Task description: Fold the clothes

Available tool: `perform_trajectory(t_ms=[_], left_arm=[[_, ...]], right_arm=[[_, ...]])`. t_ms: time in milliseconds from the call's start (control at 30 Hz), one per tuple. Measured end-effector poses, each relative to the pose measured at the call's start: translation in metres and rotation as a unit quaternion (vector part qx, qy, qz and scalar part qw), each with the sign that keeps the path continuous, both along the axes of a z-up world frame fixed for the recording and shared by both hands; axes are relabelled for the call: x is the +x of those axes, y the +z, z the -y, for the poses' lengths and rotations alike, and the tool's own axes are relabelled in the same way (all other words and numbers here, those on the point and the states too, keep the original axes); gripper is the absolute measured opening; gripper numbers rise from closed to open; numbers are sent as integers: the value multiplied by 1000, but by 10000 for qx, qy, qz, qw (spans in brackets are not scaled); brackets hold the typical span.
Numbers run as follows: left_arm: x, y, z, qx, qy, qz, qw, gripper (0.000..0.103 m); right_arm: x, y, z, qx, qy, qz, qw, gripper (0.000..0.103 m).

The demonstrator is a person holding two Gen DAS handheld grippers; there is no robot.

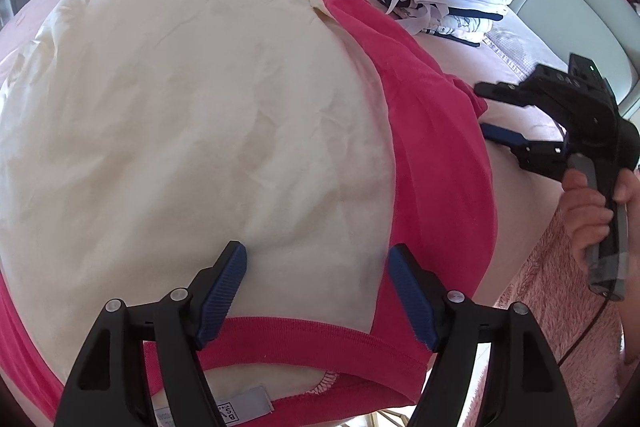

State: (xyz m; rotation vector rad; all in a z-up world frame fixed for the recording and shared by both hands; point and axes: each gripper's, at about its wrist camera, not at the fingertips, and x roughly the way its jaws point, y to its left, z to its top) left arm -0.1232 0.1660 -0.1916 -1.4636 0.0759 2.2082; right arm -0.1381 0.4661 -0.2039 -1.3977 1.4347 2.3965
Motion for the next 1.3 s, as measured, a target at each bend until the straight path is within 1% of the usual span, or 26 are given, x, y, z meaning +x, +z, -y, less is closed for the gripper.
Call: perform_trajectory(t_ms=[33, 100, 133, 200, 233, 267, 333, 367, 500, 600, 633, 667, 700, 767, 833, 900, 933, 1000, 1067, 1100, 1133, 1167, 1200, 1233, 1267, 1300], left_arm=[[1, 0, -1, -20, -14, -13, 10000, 72], [1, 0, -2, -29, -4, -9, 10000, 72], [1, 0, -2, -24, 2, 0, 10000, 72], [-1, 1, -1, 3, 14, 29, 10000, 72], [-2, 1, -1, 27, 20, 49, 10000, 72], [-2, 2, 0, 51, 26, 69, 10000, 72], [-3, 2, 1, 121, 39, 82, 9999, 72], [-3, 1, 1, 133, 32, 84, 9999, 72], [-4, 0, -5, -29, -109, 73, 9999, 73], [-4, -4, -15, -289, -354, 105, 9989, 80], [-3, -5, -19, -413, -469, 110, 9980, 81], [-2, -5, -23, -531, -573, 91, 9969, 82], [0, -5, -26, -647, -670, 61, 9956, 82], [3, -4, -33, -877, -863, 0, 9924, 82], [0, -1, -32, -791, -834, 91, 9933, 82], [-7, 7, -31, -491, -744, 86, 9960, 82], [-11, 12, -33, -320, -691, 39, 9971, 82], [-19, 20, -45, -137, -633, -158, 9978, 82], [-26, 27, -59, 11, -586, -369, 9976, 82], [-28, 26, -66, 26, -584, -382, 9976, 82], [-30, 23, -72, 11, -593, -348, 9976, 82], [-31, 20, -79, -3, -602, -314, 9977, 82], [-33, 16, -86, -18, -612, -280, 9977, 82], [-34, 13, -92, -33, -621, -246, 9978, 82], [-36, 10, -99, -48, -630, -211, 9978, 82], [-37, 7, -106, -62, -639, -177, 9978, 82]], right_arm=[[-4, -1, 4, -1, -16, -20, 10000, 51], [-12, -8, 14, -75, 145, 9, 9999, 24], [-16, -12, 19, -140, 280, 59, 9995, 6], [-22, -6, 22, 127, 363, 66, 9992, 4], [-24, 0, 24, 356, 398, 35, 9986, 4], [-23, 16, 24, 858, 418, -109, 9954, 4], [-20, 53, 27, 1921, 490, -490, 9789, 4], [-19, 68, 27, 2326, 523, -617, 9692, 4], [-16, 111, 15, 3189, 616, -1002, 9405, 4], [-22, 97, 3, 3609, 828, -766, 9257, 4], [-27, 80, -4, 3664, 941, -525, 9242, 4], [-33, 61, -11, 3622, 1089, -209, 9255, 4], [-35, 46, -19, 3449, 1179, 24, 9312, 4], [-30, 39, -38, 2943, 1036, 52, 9501, 5], [-24, 31, -56, 2427, 889, 80, 9660, 11], [-16, 36, -75, 2077, 607, 14, 9763, 12], [-11, 42, -84, 1949, 428, -46, 9799, 12], [-3, 52, -100, 1708, 167, -165, 9850, 12], [-6, 57, -94, 1585, 521, -243, 9857, 13], [-11, 52, -89, 1541, 672, -152, 9857, 15], [-16, 47, -84, 1495, 824, -61, 9853, 25], [-21, 40, -80, 1412, 937, 53, 9855, 37], [-25, 27, -78, 1183, 913, 191, 9886, 40], [-26, 13, -78, 832, 783, 235, 9932, 42], [-26, 2, -79, 542, 638, 207, 9963, 40], [-26, 4, -80, 459, 542, -8, 9975, 33]])
